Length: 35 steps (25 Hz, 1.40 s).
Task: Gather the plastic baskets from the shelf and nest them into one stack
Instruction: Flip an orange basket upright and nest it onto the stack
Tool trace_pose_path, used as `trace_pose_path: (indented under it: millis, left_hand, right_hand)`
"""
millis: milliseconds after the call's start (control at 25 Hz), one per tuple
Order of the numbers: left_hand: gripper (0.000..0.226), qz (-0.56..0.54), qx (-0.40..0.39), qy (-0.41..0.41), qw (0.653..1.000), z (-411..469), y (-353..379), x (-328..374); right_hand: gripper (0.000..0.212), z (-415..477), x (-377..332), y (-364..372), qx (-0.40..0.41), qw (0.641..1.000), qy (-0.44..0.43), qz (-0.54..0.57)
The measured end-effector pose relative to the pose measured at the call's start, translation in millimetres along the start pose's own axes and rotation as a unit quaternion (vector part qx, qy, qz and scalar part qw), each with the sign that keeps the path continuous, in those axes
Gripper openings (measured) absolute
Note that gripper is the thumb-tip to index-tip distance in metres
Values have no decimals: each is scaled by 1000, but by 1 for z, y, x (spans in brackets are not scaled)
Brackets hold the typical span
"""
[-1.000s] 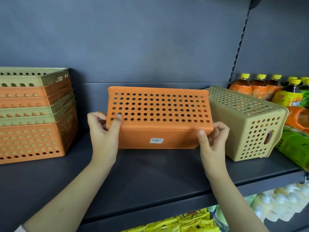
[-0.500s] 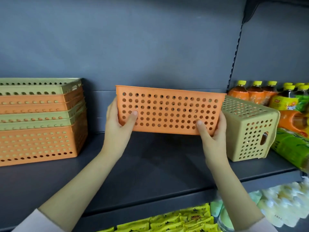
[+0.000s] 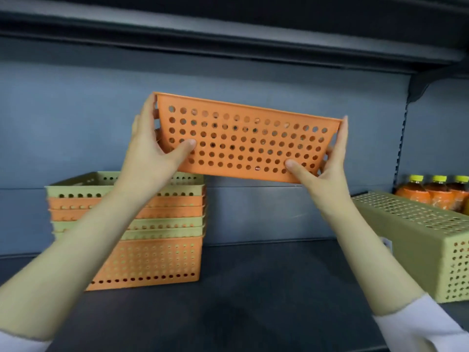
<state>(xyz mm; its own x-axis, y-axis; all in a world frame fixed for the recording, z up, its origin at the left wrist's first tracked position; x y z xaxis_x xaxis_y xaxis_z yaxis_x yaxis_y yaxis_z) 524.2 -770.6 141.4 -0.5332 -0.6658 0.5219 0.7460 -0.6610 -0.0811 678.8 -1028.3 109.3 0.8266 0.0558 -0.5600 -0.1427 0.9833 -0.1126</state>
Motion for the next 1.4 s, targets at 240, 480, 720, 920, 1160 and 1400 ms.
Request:
trace_pose_path:
  millis: [240, 480, 720, 920, 1160, 1400]
  left_hand:
    - [98, -20, 17, -15, 1000, 3, -108, -28]
    - [91, -26, 28, -47, 998, -6, -174, -74]
    - [90, -44, 19, -49, 998, 1, -191, -96]
    - [70, -59, -12, -78, 995, -11, -183, -125]
    - [51, -25, 57, -121, 991, -37, -164, -147]
    - [39, -36, 67, -115, 990, -47, -119, -128]
  right_hand:
    - [115, 12, -37, 105, -71, 997, -7, -6]
    - [106, 2, -44, 186, -104, 994, 19, -8]
    - [103, 0, -46, 209, -89, 995, 32, -35]
    - [90, -15, -32, 201, -87, 994, 49, -53]
    - [71, -37, 0, 205, -127, 986, 70, -78]
    - [62, -38, 15, 168, -91, 990, 88, -62]
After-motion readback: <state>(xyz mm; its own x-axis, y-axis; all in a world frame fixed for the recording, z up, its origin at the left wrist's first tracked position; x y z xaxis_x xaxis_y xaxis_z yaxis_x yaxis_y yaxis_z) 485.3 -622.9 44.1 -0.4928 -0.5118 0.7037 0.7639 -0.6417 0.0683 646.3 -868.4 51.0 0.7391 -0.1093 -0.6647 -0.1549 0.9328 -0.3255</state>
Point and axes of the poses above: each hand's wrist, its own z-axis towards the middle knuckle, its own y-axis out of the palm, x = y × z, the point moved 1 cm from there along z, towards the middle knuckle, and after that the axes turned 9 degrees about -z, right-handed, at the moved point
